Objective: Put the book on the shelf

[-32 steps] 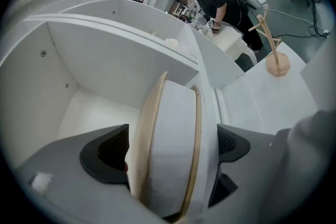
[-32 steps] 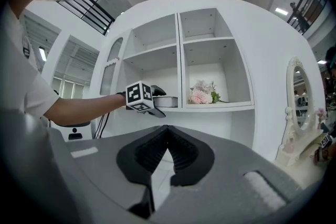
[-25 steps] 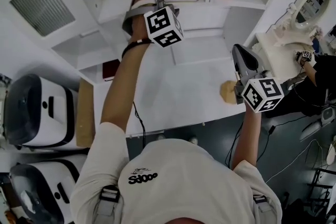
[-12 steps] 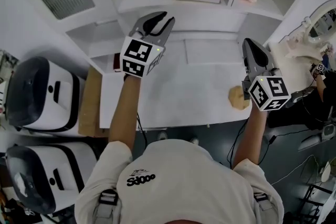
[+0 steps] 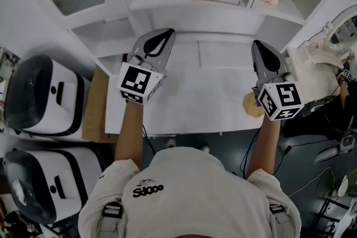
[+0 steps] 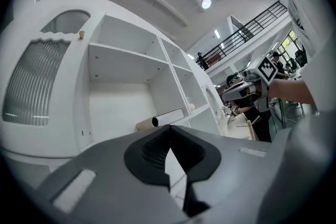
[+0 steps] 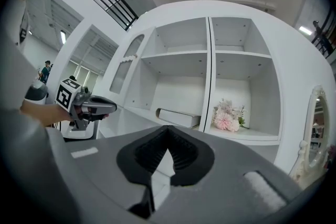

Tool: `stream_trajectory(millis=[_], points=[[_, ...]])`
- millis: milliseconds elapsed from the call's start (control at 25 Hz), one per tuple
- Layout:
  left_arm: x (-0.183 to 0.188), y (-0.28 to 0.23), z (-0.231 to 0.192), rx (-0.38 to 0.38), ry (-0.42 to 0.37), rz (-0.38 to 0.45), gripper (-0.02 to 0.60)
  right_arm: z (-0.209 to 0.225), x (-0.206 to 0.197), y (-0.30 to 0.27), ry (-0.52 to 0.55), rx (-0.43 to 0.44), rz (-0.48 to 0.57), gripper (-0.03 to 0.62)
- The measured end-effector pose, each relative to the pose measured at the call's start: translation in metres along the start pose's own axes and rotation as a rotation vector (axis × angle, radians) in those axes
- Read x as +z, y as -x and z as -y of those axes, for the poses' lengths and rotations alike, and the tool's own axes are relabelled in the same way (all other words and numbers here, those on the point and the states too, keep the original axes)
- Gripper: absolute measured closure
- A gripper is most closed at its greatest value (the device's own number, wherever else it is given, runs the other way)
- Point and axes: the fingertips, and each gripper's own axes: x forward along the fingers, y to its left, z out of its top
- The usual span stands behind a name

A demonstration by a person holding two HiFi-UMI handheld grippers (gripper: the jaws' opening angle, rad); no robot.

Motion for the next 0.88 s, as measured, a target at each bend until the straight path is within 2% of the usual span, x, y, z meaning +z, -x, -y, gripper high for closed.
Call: stream_trajectory(millis=[880], points=[[-0.006, -0.004, 0.01, -0.015, 0.02, -0.022, 0.565, -0.007, -0.01, 0.004, -0.006, 0.012, -0.018, 0.592]])
